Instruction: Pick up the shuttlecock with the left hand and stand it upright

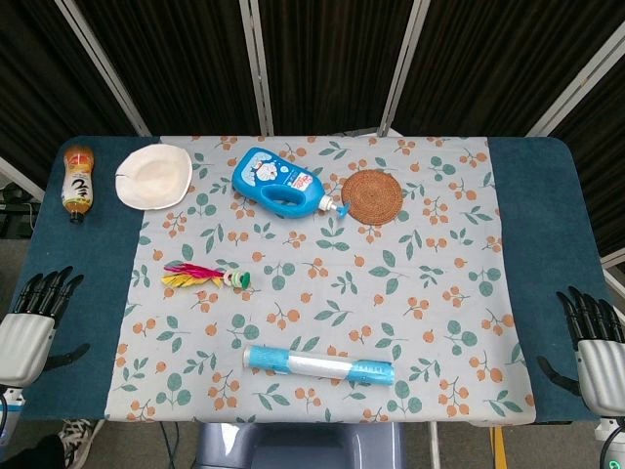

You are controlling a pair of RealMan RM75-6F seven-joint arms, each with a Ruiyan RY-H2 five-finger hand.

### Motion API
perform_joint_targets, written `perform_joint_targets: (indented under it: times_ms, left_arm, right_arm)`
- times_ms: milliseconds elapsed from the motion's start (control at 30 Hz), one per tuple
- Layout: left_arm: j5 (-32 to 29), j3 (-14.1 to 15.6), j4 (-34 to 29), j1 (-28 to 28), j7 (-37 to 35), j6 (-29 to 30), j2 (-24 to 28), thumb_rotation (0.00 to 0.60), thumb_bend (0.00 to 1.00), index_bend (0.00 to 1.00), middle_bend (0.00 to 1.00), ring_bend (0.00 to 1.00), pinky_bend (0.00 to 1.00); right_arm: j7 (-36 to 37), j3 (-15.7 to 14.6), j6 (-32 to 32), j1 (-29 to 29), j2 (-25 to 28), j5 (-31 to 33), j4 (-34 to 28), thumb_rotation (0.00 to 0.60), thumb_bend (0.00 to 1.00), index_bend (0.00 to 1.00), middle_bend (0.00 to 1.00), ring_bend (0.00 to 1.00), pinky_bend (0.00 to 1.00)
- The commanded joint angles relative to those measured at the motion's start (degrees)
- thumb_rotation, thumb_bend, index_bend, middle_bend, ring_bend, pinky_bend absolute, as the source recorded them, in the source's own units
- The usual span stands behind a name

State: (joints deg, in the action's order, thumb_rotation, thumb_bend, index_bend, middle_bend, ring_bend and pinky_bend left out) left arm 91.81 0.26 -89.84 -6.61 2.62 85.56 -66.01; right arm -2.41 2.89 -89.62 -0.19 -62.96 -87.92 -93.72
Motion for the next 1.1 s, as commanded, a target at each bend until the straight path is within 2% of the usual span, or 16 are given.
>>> perform_joint_targets:
  times_ms: [33,667,833,933,1100]
  left_arm:
    - [0.02,-0.03,0.03,0.0,0.04,0.06,-0.03,0.6,0.05,0.0,0.0,0.0,0.0]
    - [-1.29,-0.11,-0.12,-0.61,0.64,-1.89,-0.09,0.6,0.05,0.0,0.0,0.0,0.0]
    - [-1.92,-1.41,-0.26,-1.98,1.0,-2.9,-0.68,0.6,0.09,0.01,0.0,0.0,0.0]
    - [-3.66,-2.99,-0.49,-3.71,1.82,-4.99,-1.35,0.6,0.13,0.06,0.0,0.0,0.0]
    - [-7.96,-6.3,0.53,-7.6,4.63,-9.82,-3.47,0.6,0.22,0.23,0.0,0.0,0.0]
  right_arm:
    - [0.28,-0.02,-0.05,0.01,0.01,-0.16,0.1,0.6,0.11,0.0,0.0,0.0,0.0]
    - [-0.97,0.17,0.91,0.21,-0.14,0.99,-0.09,0.6,0.11,0.0,0.0,0.0,0.0]
    - [-0.77,0.22,0.91,0.04,0.12,1.42,-0.45,0.6,0.11,0.0,0.0,0.0,0.0]
    - [-0.67,0.16,0.69,-0.11,0.31,1.32,-0.69,0.6,0.11,0.0,0.0,0.0,0.0]
    - [-0.76,0.0,0.27,-0.34,0.37,0.93,-0.96,0.6,0.11,0.0,0.0,0.0,0.0]
